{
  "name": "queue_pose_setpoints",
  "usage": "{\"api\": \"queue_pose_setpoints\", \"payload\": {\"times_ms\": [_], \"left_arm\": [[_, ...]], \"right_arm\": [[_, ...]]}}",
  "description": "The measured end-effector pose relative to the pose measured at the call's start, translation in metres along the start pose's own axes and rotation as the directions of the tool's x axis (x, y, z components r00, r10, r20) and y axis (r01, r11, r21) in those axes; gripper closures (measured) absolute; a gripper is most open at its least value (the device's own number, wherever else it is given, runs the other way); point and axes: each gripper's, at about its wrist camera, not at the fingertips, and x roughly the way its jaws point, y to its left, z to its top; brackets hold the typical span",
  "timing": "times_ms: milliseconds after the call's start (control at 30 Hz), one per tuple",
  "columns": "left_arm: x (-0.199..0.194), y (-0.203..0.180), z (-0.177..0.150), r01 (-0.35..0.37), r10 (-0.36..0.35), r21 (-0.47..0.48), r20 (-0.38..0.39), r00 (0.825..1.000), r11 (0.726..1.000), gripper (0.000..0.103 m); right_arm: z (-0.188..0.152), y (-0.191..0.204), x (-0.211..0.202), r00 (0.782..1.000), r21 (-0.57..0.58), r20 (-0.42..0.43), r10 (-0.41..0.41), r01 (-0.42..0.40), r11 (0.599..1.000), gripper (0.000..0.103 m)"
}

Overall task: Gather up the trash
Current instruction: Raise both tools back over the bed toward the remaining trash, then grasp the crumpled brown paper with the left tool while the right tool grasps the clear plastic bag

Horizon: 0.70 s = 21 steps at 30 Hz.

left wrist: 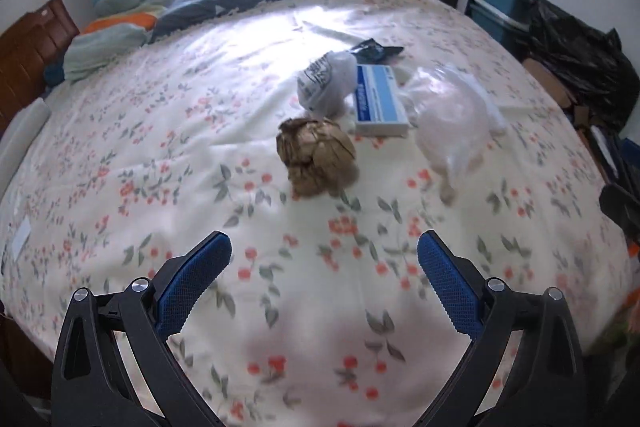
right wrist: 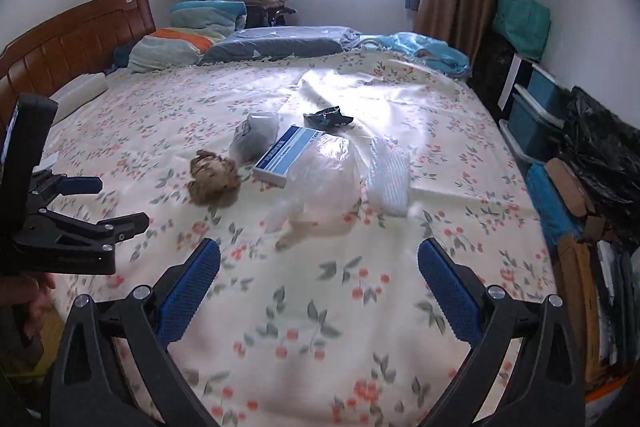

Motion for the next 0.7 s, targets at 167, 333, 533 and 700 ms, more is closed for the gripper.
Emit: {"api": "queue_pose_setpoints", "payload": {"times_ms": [167, 333, 533, 700], "left_arm": [[0.040, 0.005, 0.025, -0.001, 0.000, -0.016, -0.002, 1.000, 1.000, 0.006], [0.076, 0.007, 0.043, -0.007, 0.007, -0.016, -0.016, 1.000, 1.000, 0.006], [0.115, 0.003, 0.058, -0.018, 0.018, 0.002, -0.038, 0.999, 1.000, 0.006], [0.141, 0.008, 0.060, -0.005, 0.005, -0.007, -0.060, 0.998, 1.000, 0.022]], "right_arm": [[0.008, -0.004, 0.026, 1.000, 0.018, -0.004, 0.000, 0.000, 1.000, 0.005], [0.009, -0.007, 0.050, 1.000, 0.016, -0.021, -0.002, 0.002, 1.000, 0.005], [0.006, -0.015, 0.074, 0.999, 0.030, -0.042, 0.003, -0.002, 1.000, 0.005], [0.004, -0.017, 0.091, 0.998, 0.027, -0.059, 0.008, -0.006, 1.000, 0.005]]}}
